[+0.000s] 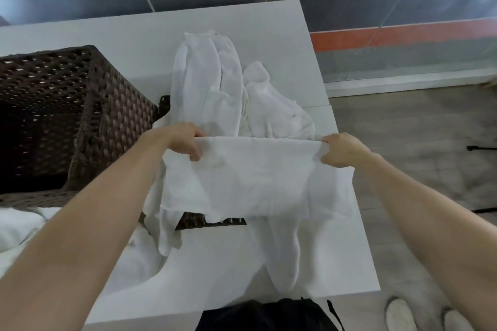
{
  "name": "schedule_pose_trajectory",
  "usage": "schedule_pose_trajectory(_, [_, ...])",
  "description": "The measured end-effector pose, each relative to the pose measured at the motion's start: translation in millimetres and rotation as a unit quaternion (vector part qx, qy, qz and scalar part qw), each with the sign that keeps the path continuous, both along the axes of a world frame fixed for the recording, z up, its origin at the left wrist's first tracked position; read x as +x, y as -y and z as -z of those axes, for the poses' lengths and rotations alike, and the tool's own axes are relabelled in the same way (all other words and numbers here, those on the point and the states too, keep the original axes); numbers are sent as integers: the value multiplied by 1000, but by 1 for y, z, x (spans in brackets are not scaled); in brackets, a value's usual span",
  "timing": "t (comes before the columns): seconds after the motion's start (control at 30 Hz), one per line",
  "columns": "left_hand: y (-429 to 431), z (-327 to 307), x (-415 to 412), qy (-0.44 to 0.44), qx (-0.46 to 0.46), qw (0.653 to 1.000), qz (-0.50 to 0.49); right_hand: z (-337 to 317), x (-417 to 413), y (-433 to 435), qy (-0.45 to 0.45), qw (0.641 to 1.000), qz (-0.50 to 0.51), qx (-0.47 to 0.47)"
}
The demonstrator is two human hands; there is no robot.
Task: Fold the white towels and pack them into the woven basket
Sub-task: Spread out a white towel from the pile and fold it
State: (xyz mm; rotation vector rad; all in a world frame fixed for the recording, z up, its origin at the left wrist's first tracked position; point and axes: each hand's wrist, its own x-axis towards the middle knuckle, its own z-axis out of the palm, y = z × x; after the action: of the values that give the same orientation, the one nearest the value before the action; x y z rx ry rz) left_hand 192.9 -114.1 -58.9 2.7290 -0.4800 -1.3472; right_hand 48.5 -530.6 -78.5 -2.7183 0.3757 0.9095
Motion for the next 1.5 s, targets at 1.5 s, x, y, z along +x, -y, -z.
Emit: schedule_pose_trajectory(1.5, [-24, 113, -291, 370, -108, 920, -70, 101, -245, -119, 223, 965, -136, 7])
